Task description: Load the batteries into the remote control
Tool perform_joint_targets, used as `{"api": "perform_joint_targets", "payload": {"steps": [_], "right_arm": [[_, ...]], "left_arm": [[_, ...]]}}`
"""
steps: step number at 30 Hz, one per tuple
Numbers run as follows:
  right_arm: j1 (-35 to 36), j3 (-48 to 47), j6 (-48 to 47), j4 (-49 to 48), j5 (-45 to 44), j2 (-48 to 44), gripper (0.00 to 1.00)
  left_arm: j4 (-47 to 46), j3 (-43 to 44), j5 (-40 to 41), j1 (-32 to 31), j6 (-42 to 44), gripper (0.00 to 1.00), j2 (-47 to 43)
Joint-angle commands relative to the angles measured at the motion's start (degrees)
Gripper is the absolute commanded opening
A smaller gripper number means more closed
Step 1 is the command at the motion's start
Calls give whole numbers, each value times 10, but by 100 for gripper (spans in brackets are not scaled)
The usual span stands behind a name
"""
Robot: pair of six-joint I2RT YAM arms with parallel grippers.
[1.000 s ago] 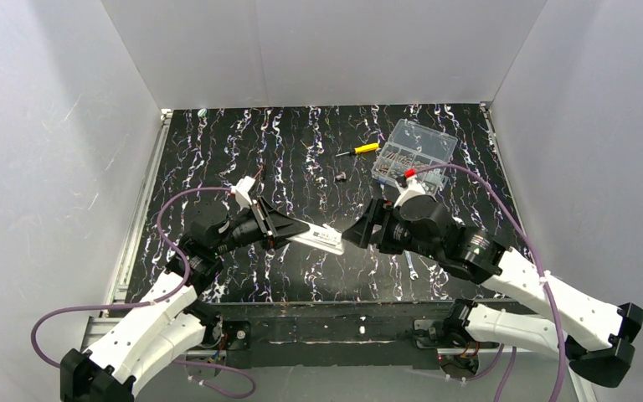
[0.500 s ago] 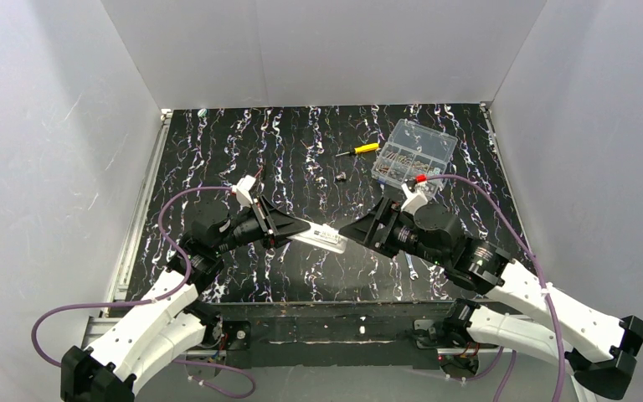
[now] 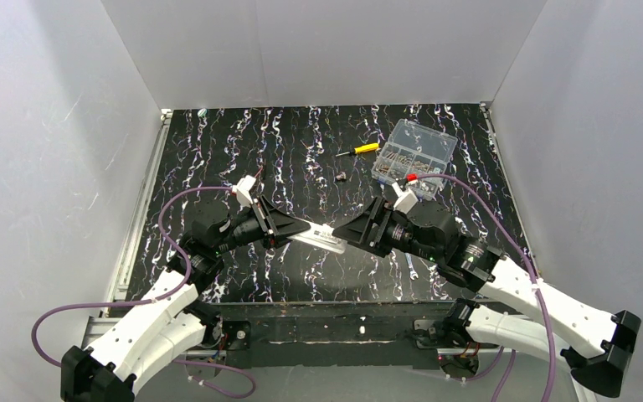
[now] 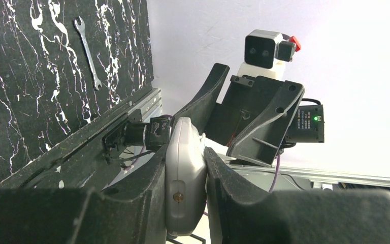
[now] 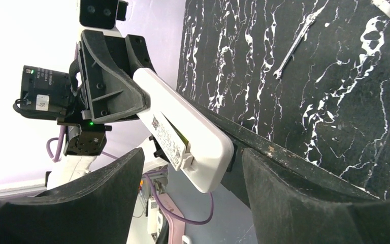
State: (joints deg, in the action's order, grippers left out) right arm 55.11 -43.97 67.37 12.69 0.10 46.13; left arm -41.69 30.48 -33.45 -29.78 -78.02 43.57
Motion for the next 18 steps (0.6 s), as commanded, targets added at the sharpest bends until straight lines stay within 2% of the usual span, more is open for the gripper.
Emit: {"api": "perform_joint_targets", "payload": {"steps": [1,9,18], "right_arm": [[-4,6,2,-41,25,5,77],[-8,12,3,-55,39,10,65],[-11,15,-1,-57,47,14,57]], "left_arm": [[-38,22,-21,0,0,0,-5],[-41,24,-23,-1,0,0,1],[-44,24,-25,0,-1,0,1]]}}
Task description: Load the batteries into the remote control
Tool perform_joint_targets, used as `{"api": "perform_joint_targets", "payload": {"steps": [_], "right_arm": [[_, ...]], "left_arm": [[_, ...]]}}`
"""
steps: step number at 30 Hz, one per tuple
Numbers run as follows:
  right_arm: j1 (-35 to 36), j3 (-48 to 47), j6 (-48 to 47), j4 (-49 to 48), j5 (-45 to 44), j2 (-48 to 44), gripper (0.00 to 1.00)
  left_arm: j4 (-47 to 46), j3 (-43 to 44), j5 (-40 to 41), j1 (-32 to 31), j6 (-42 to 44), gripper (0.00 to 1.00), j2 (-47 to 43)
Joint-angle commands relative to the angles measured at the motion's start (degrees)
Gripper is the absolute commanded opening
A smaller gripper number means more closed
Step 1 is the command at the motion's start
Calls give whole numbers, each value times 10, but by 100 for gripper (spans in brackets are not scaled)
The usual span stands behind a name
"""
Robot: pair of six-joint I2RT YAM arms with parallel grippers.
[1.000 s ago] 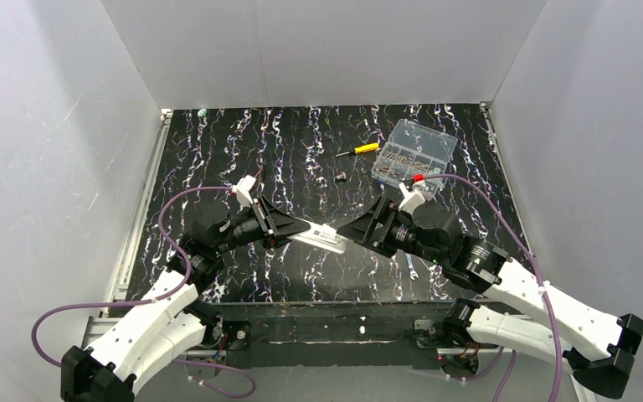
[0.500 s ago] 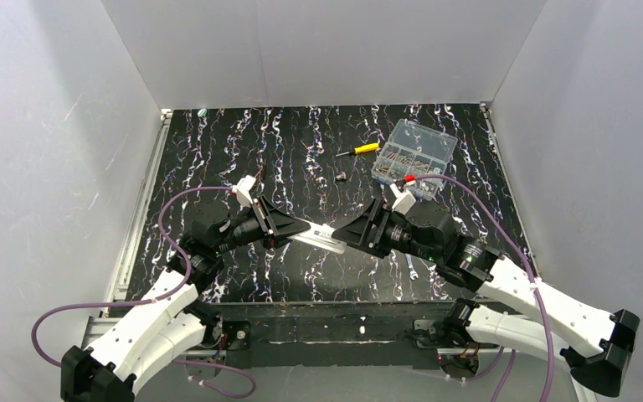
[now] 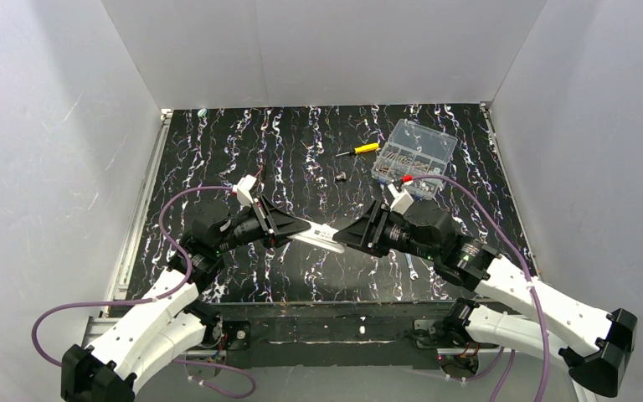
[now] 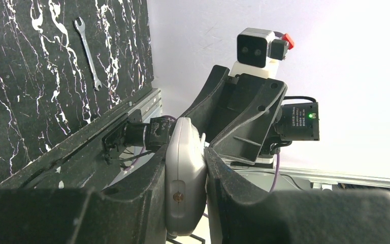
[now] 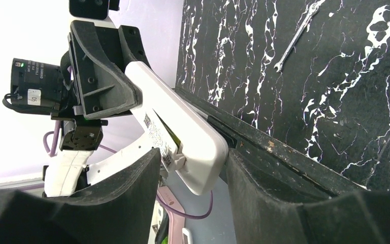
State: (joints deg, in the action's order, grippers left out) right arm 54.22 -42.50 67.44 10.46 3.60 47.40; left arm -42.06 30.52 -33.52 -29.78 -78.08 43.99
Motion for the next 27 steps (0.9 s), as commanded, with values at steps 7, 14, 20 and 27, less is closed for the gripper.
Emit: {"api": "perform_joint_targets", "payload": {"steps": [7,14,20,27], "right_arm": [[-2,1,-3,-40,19,7,46],[-2,9,-1,-47,19,3,37],[-2,16,-2,-48,6,-13,75],[-12,68,33,-150,6,-38,80]], "left_arm": [[-42,23,-24,0,-1,0,-5],[-44,22,-24,0,-1,0,-4],[-47,23,-19,0,-1,0,-4],[-80,33,-12,-1,-8,0,15]]}}
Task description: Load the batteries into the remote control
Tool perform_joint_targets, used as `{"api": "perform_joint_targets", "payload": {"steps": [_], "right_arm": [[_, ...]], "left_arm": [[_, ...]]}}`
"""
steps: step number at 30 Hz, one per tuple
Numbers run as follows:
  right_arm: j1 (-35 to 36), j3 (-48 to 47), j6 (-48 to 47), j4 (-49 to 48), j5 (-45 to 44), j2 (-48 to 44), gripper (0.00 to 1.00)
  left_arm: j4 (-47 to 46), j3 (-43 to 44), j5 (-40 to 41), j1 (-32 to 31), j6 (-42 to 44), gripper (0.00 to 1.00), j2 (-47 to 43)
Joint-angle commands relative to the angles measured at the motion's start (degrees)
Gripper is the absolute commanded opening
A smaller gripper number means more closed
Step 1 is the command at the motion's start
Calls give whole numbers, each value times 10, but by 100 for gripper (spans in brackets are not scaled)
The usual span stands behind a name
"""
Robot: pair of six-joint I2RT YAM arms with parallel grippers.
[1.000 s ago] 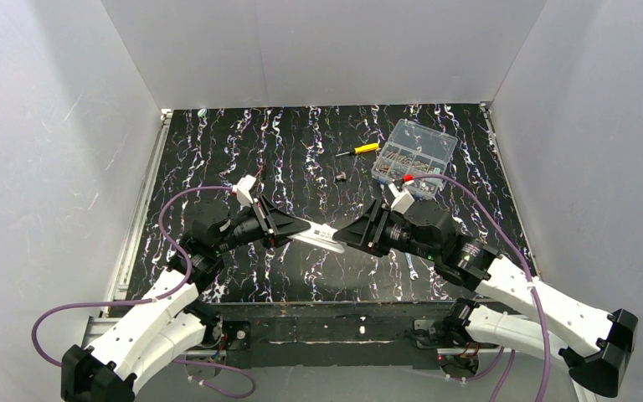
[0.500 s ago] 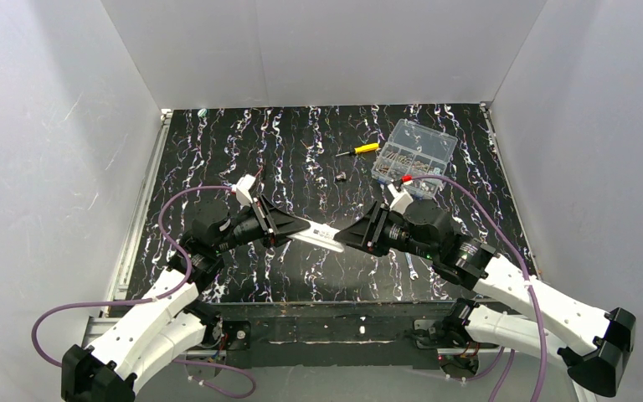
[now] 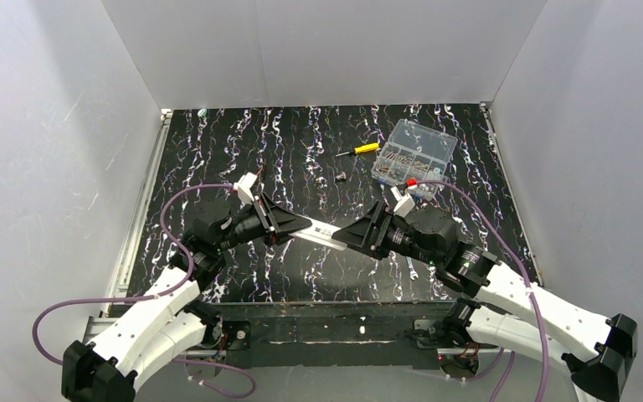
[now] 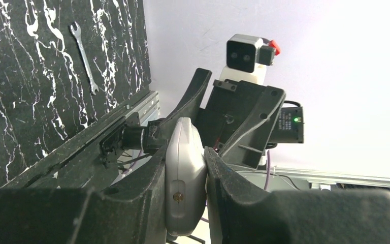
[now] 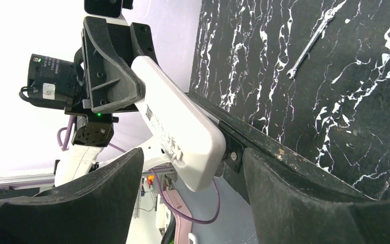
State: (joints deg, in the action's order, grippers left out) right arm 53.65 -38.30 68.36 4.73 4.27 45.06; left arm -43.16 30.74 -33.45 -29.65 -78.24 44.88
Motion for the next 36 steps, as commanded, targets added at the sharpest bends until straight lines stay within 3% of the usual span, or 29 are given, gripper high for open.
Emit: {"api": "perform_joint_targets", "payload": {"steps": [1,6,32,36], "right_arm": [[-10,35,32,-111,4,-16,80],[-24,69,66,-183,25,-12,79],[-40,108,104,-305,19,10,69],[-45,108,107,-320,24,20,62]], "left_arm": [[-76,34,-12,-2,-9,0,10],[-110,41,-10,-2,-25,0,27],[-135,32,-19,-1,-46,0,32],[-136,33,-21,-1,-47,0,34]]}}
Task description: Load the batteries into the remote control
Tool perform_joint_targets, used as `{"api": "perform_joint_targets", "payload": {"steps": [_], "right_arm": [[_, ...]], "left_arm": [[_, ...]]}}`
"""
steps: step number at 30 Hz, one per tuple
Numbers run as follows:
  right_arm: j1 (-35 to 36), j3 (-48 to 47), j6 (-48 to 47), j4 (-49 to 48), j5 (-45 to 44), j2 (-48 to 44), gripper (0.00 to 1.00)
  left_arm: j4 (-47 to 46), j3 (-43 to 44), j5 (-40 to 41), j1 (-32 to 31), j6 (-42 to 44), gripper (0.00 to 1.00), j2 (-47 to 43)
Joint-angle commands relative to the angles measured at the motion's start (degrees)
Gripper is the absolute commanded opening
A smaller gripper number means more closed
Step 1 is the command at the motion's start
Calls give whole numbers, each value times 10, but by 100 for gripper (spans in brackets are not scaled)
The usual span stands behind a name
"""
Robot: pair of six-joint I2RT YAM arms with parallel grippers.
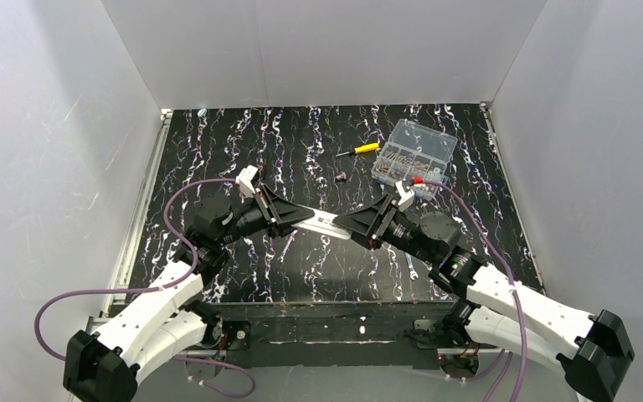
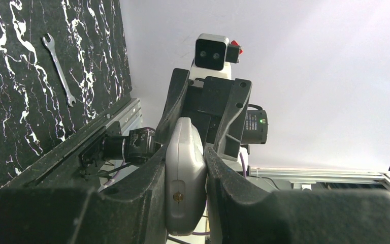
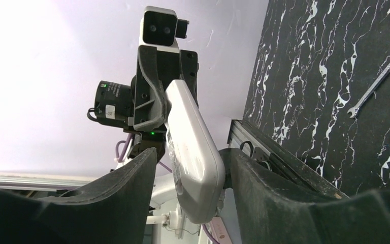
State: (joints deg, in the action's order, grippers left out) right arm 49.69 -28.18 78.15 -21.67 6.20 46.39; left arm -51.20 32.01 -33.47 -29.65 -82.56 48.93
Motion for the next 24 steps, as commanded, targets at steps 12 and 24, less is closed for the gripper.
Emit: {"api": "perform_joint_targets", "payload": {"steps": [12,24], "right_arm": [[-9,1,13,-69,31,24,53],[-12,5,15,-73,35,26,43]], "left_arm": [[-41,19,-13,-1,5,0,-11],[-43,19,-12,-1,6,0,-6]]}}
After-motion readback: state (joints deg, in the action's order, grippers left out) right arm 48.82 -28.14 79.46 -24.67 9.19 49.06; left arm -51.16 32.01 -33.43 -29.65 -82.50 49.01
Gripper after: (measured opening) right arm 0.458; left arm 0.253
